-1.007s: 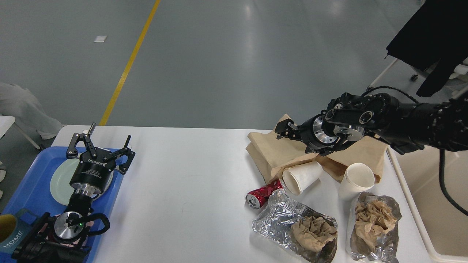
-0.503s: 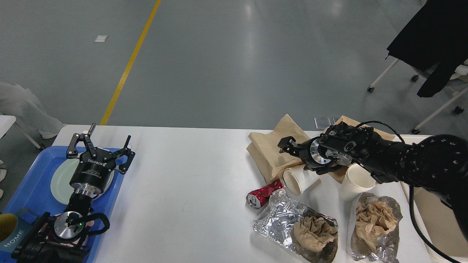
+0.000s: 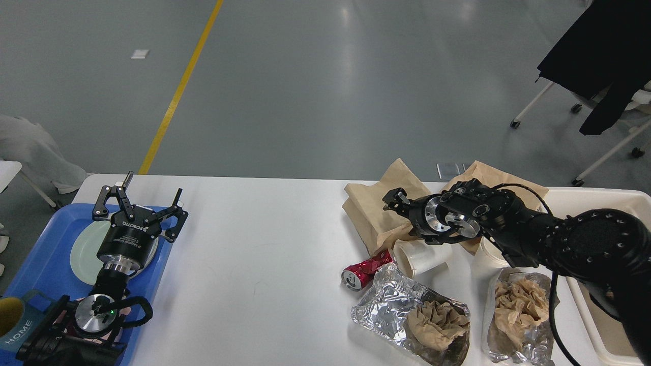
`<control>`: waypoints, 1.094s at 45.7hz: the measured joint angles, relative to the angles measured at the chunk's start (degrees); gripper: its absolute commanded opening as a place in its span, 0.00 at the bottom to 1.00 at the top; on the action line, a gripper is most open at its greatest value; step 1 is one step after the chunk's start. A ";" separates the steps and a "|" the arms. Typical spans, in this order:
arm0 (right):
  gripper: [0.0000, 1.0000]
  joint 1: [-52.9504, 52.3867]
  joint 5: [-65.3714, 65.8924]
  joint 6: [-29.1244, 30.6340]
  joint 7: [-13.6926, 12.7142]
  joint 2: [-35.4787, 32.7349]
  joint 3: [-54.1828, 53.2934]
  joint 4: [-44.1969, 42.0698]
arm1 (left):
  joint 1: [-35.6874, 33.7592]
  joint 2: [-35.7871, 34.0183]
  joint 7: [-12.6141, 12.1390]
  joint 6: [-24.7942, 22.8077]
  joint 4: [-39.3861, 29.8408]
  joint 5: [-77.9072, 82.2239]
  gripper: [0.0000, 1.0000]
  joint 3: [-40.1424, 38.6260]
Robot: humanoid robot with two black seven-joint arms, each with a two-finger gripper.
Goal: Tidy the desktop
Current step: 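Lower the right gripper and grasp the brown paper bag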
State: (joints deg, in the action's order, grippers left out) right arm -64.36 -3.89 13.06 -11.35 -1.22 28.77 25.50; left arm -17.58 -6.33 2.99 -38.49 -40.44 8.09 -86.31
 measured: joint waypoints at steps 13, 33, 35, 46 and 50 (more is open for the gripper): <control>0.30 1.18 1.15 -2.01 0.34 0.52 -0.04 0.10 | 0.00 0.00 0.00 0.00 0.01 0.00 0.97 0.00; 0.00 1.68 5.37 -1.98 -0.48 0.79 -0.01 0.69 | 0.00 0.00 0.00 0.00 -0.01 0.00 0.97 0.00; 0.00 1.68 5.38 -1.98 -0.74 0.68 -0.02 0.75 | 0.00 0.00 0.00 0.00 -0.02 0.00 0.97 0.00; 0.00 0.97 4.95 -1.60 -1.12 0.02 -0.18 1.20 | 0.00 0.00 0.00 0.00 -0.04 0.00 0.97 0.00; 0.00 0.68 4.62 -1.60 -1.12 -0.32 -0.28 1.33 | 0.00 0.00 0.00 0.00 -0.04 0.00 0.97 0.00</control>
State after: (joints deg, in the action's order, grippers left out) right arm -63.68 0.73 11.46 -12.48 -1.53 28.49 26.83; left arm -17.58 -6.33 2.99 -38.49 -40.48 8.09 -86.31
